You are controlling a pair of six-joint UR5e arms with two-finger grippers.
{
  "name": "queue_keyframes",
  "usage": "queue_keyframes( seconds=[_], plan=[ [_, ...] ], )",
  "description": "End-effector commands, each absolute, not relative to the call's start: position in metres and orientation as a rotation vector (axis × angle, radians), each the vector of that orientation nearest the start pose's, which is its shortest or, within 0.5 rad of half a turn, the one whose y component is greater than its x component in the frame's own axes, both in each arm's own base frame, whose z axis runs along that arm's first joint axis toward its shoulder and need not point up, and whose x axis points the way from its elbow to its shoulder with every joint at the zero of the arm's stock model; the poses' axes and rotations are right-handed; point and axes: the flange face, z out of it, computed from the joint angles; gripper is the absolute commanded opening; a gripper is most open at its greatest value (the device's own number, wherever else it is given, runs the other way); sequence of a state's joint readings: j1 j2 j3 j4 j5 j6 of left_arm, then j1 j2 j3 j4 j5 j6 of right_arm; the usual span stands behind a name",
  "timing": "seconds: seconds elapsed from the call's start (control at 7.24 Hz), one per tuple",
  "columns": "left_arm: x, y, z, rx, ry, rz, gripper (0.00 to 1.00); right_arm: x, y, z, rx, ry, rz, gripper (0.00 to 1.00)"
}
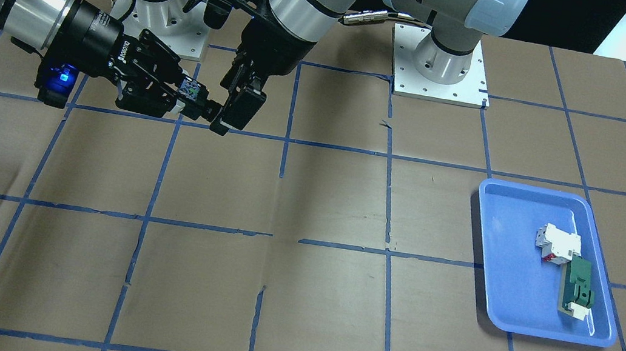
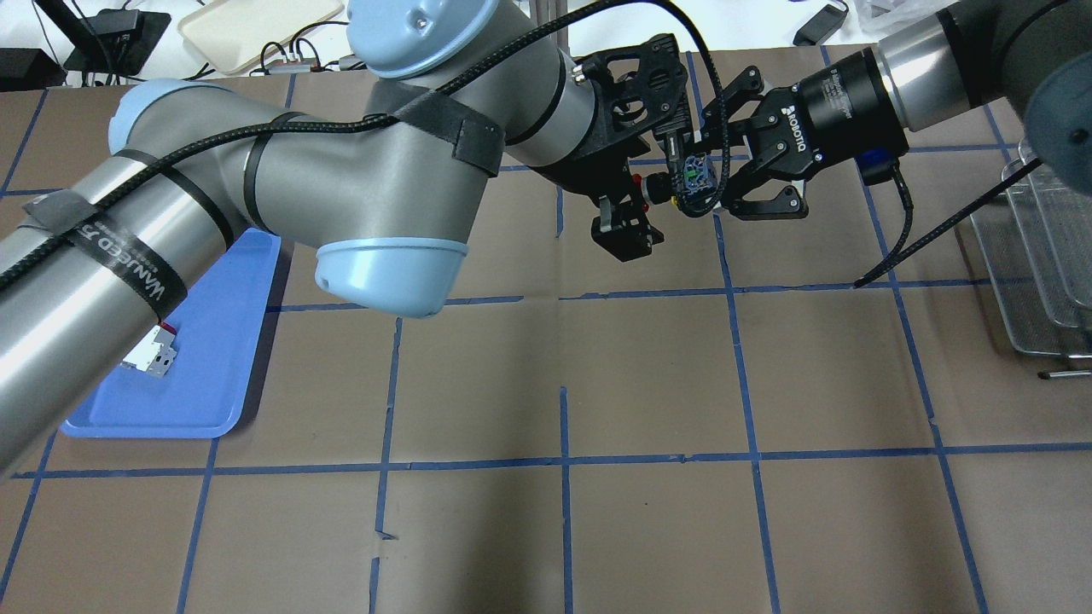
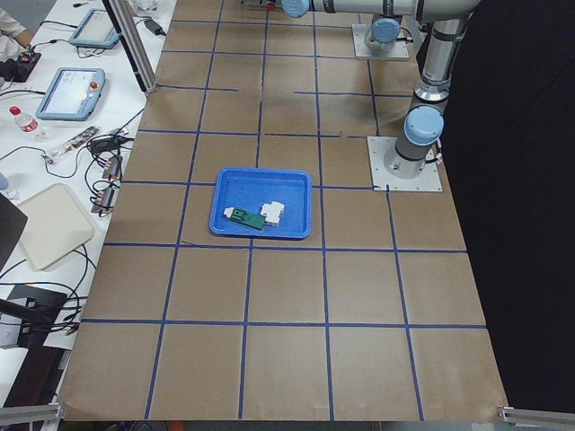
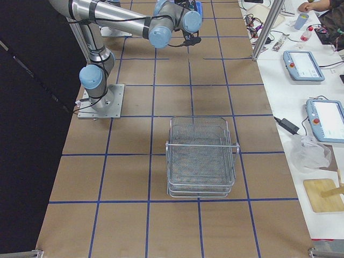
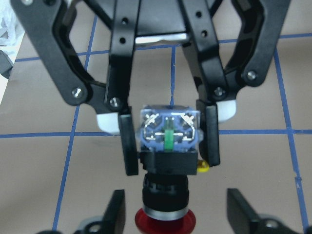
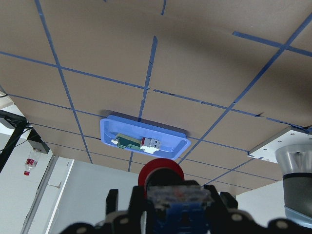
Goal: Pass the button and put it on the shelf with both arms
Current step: 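Open the left gripper and pull it back while the right gripper takes the button, then move the button with the right gripper into the wire mesh basket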
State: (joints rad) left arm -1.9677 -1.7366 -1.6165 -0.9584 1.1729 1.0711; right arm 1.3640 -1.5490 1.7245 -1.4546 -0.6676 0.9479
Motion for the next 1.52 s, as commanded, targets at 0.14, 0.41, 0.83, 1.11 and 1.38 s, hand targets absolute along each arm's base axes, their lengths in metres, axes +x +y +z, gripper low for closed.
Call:
queue_keyframes(
  seconds=[0.14, 0.41, 0.83, 1.11, 1.38],
  plan=[
    [-0.35, -0.479, 0.466, 2.166, 2.408, -0.716, 1.0, 0.095, -0.51, 0.431, 1.357, 1.916, 0.639, 0.0],
    [-0.309, -0.488, 0.482, 2.045, 2.575, -0.497, 1.0, 0.07, -0.508, 0.428, 1.245, 2.154, 0.503, 0.0],
    [-0.223, -0.506, 0.488, 1.76, 2.664, -0.285, 1.0, -0.005, -0.511, 0.447, 1.099, 2.494, 0.291, 0.0],
    [-0.199, -0.508, 0.475, 1.566, 2.739, -0.203, 1.0, -0.069, -0.504, 0.457, 0.819, 2.803, 0.185, 0.0],
    [-0.172, -0.509, 0.477, 1.411, 2.818, -0.222, 1.0, -0.144, -0.491, 0.466, 0.603, 3.087, 0.193, 0.0]
  ],
)
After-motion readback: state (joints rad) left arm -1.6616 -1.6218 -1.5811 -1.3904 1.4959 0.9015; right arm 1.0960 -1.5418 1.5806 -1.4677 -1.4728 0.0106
